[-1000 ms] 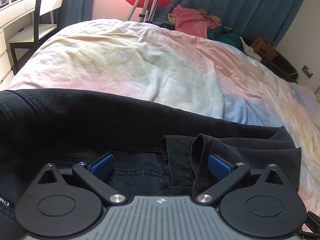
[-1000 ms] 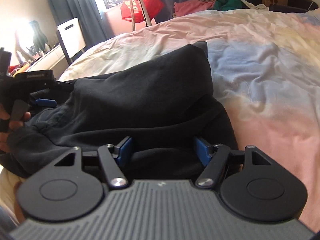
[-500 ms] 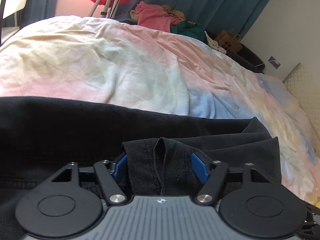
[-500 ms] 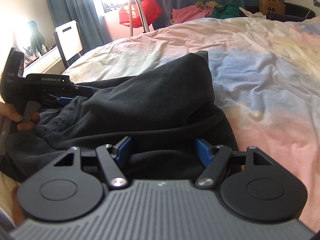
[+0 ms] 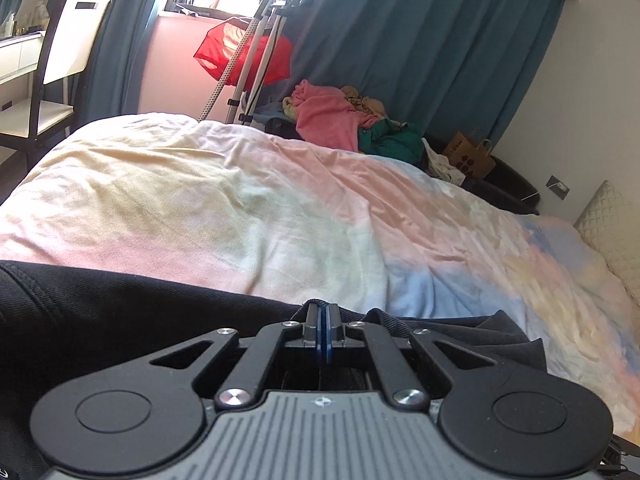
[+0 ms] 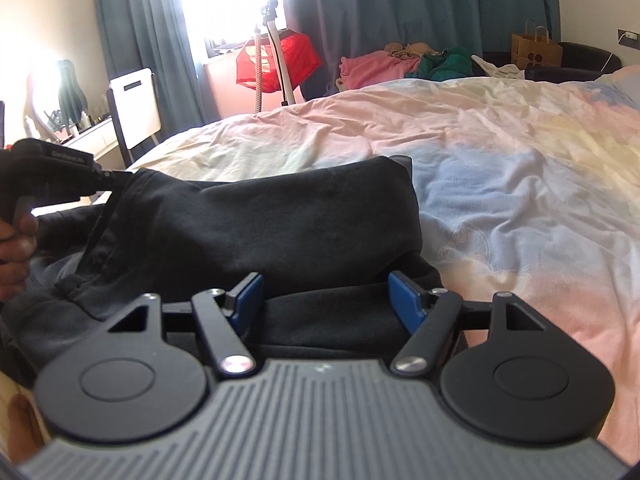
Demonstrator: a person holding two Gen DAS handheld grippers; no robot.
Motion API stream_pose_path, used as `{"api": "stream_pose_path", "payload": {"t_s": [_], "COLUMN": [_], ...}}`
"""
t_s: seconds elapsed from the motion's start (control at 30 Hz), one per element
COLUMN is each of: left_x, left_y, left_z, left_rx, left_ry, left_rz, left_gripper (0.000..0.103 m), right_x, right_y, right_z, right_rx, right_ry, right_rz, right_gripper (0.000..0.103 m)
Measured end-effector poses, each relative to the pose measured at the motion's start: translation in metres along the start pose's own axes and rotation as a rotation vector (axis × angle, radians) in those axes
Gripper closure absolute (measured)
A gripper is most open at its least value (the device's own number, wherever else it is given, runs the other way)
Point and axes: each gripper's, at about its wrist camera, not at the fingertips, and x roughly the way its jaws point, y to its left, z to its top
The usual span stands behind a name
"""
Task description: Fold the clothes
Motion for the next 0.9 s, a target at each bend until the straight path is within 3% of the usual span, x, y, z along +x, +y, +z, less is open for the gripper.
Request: {"api": "stream_pose_path", "payload": {"t_s": [0.2,0.33,0.4,0.47,0.6,0.67,0.8,0.87,0.9], "left_x": [0.042,0.047,0.040,0.032,-0.024,-0.065,-0.150,-0.191,-0.212], "left_y": [0.008,0.008,0.009,0.010,0.021,0.029,0.050,0.064,0.072], "left_z": [-0.022,-0.028,-0.029,-0.030,-0.034,-0.037,-0.049,-0.057,-0.063], "left_rx": [0.052,0.077,0.074,0.070,-0.036,-0.118,-0.230,-0.262,-0.284], "left_ry": [0.137,0.144,0.134,0.123,0.069,0.024,-0.029,-0.034,-0.040], "left_rz": [0.097,0.108,0.111,0.115,0.129,0.128,0.167,0.197,0.214], "left_gripper": [0.100,0.100,0.098,0.089,0.081,0.053,0.036,0.015,0.013], "right_x": [0.016,0.024,0.023,0.023,0.018,0.013,0.002,-0.004,-0.007], "right_y": [0.002,0.001,0.001,0.001,0.002,0.005,0.012,0.016,0.018], "right_z": [-0.001,-0.001,-0.001,-0.001,0.001,0.003,0.001,0.000,-0.001], "right_rx": [-0.047,-0.058,-0.054,-0.050,-0.047,-0.054,-0.073,-0.085,-0.090], "right_ry": [0.056,0.077,0.069,0.061,0.038,0.027,0.014,0.009,0.007], "right_rz": [-0.017,-0.007,-0.007,-0.008,-0.013,-0.014,-0.003,-0.003,-0.003], "right_gripper": [0.029,0.028,0.028,0.028,0.028,0.027,0.028,0.028,0.028]}}
